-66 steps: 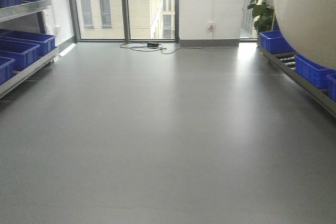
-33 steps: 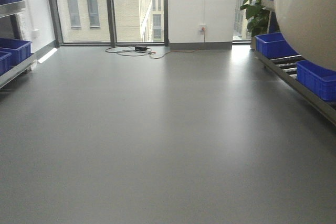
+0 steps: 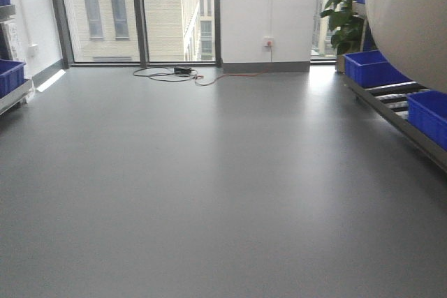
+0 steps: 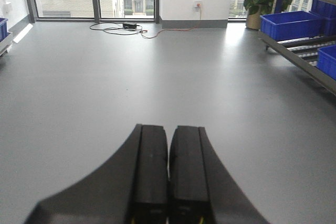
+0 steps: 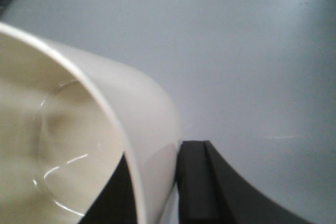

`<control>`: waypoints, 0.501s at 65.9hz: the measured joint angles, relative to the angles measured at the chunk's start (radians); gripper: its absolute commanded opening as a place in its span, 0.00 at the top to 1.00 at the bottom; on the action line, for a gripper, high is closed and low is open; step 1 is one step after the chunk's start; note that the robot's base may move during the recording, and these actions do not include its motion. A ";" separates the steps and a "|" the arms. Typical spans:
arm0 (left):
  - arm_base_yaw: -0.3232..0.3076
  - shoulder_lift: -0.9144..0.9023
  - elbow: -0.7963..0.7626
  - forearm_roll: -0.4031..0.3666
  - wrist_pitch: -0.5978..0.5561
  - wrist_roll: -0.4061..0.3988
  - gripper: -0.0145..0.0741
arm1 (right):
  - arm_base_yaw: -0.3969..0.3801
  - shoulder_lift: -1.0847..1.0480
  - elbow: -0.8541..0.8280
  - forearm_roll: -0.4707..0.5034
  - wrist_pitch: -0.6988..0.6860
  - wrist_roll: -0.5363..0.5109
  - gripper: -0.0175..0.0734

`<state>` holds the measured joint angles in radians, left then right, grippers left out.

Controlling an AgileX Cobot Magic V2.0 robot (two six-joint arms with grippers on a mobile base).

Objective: Move white bin to right shelf second layer
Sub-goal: 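Drive toward the windows alongside the blue-bin shelves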

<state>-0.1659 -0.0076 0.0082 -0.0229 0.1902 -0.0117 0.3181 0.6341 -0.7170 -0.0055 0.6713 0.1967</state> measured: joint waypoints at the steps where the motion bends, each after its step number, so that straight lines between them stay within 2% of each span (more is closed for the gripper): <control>1: 0.000 0.000 0.000 0.000 0.000 0.000 0.74 | 0.000 0.000 0.000 0.000 0.000 0.000 0.75; 33: 0.000 0.000 0.000 0.000 0.000 0.000 0.74 | 0.000 0.000 0.000 0.005 0.000 0.000 0.75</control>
<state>-0.1659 -0.0076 0.0082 -0.0229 0.1902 -0.0117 0.3181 0.6341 -0.7170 0.0000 0.6713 0.1967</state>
